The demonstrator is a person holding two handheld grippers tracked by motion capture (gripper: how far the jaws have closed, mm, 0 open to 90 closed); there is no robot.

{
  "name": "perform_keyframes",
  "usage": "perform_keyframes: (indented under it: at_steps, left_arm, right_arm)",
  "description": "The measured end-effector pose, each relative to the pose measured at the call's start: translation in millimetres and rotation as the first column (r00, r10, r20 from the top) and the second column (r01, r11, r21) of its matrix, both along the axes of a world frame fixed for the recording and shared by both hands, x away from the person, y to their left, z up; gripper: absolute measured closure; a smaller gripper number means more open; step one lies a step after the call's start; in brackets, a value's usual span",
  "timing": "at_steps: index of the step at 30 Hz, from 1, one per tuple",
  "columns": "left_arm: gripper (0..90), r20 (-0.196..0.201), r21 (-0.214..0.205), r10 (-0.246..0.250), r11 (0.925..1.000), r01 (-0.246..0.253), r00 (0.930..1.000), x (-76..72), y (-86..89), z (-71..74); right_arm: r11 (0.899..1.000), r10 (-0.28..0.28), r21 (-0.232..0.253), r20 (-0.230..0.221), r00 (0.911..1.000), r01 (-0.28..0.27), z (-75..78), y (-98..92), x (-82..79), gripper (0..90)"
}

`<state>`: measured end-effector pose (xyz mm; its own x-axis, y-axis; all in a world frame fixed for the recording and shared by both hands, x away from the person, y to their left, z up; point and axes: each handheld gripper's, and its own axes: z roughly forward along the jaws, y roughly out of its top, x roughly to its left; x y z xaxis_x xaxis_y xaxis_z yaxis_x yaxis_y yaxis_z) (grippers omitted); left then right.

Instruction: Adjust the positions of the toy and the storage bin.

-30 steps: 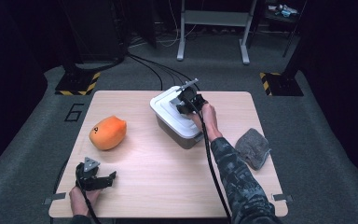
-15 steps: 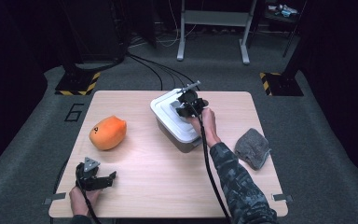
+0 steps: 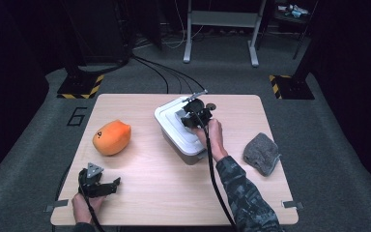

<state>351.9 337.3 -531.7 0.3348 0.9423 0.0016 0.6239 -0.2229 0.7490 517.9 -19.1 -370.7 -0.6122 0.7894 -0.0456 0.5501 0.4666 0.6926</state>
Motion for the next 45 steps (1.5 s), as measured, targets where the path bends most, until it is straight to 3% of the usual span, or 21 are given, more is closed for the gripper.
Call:
perform_keyframes:
  at_steps: [15, 30, 45]
  left_arm:
    - [13.4, 0.001, 0.000, 0.001, 1.0000, -0.001, 1.0000, -0.1, 0.1, -0.1]
    - [13.4, 0.001, 0.000, 0.002, 1.0000, -0.002, 1.0000, -0.1, 0.1, -0.1]
    - [13.4, 0.001, 0.000, 0.002, 1.0000, -0.002, 1.0000, -0.1, 0.1, -0.1]
  right_arm:
    - [0.999, -0.014, 0.033, -0.031, 0.9994, 0.015, -0.1, 4.0, -15.6, 66.7]
    - [0.997, 0.014, 0.074, -0.054, 0.9984, -0.010, -1.6, 13.7, -38.5, 66.9]
    - [0.996, 0.033, 0.088, -0.040, 0.9986, -0.030, -3.5, 23.6, -46.6, 66.9]
